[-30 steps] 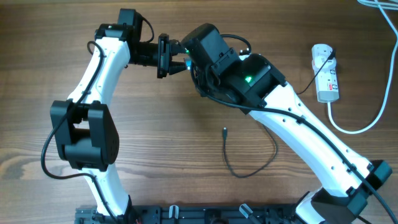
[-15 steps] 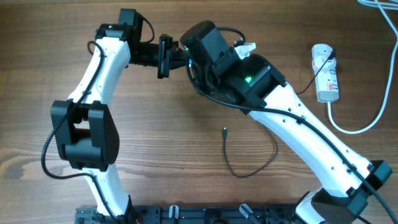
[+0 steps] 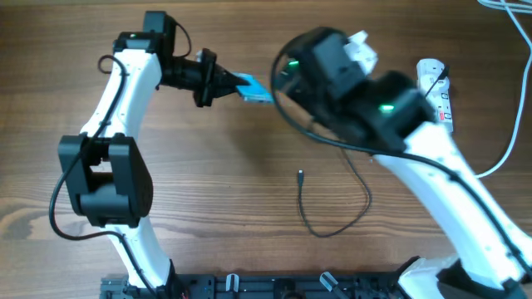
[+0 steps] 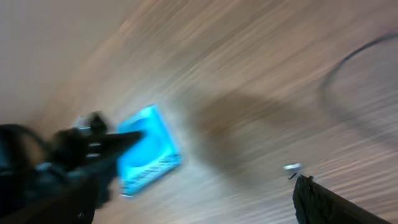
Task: Plug charger to phone and switch on socket
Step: 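Release the phone with the right gripper and grasp the black USB-C plug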
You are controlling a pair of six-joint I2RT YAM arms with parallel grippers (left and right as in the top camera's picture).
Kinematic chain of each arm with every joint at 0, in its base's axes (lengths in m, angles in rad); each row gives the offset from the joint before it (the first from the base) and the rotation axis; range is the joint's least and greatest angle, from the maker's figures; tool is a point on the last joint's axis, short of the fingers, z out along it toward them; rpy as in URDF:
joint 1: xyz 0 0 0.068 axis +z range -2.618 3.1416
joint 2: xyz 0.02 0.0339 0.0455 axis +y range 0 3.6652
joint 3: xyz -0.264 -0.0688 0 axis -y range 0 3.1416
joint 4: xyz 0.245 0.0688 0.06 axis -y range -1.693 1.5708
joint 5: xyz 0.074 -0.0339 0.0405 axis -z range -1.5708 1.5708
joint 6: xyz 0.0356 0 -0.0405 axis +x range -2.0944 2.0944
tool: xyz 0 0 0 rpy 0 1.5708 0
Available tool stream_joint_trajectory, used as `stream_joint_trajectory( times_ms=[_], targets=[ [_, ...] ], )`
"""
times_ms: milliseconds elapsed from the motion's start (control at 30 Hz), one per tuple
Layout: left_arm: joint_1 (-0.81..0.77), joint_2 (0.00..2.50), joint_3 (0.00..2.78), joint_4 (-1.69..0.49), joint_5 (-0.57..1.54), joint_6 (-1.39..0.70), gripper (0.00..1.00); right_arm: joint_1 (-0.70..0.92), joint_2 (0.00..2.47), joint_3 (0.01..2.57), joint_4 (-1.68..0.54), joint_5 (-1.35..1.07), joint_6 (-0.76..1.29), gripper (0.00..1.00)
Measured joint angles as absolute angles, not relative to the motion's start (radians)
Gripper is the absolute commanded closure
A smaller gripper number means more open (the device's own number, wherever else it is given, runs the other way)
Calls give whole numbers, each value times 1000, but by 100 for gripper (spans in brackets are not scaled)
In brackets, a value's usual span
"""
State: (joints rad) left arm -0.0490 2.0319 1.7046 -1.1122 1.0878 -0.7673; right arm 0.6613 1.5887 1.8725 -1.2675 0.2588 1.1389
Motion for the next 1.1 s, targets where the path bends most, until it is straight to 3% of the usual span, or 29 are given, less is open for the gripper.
stream_joint_trajectory(
  times_ms=[100,167,200,500,667,1100],
  targets=[
    [-24,2032,1705,-1131,957,-736,96,621,1568,1873,-1358,258,1003,0],
    [-14,2032,1705,-1146,863,-722,96,613,1567,1868,-1404,251,942,25],
    [-11,2032,1705,-1151,809,-717,96,612,1567,1857,-1419,246,914,30],
    [-11,2032,1705,-1197,482,-701,96,612,1603,1595,-1297,128,835,38],
    [-11,2032,1705,-1208,406,-697,96,612,1637,1367,-1124,12,823,58],
    [-14,2032,1705,-1204,385,-693,96,674,1720,1134,-947,-56,817,60]
  ],
)
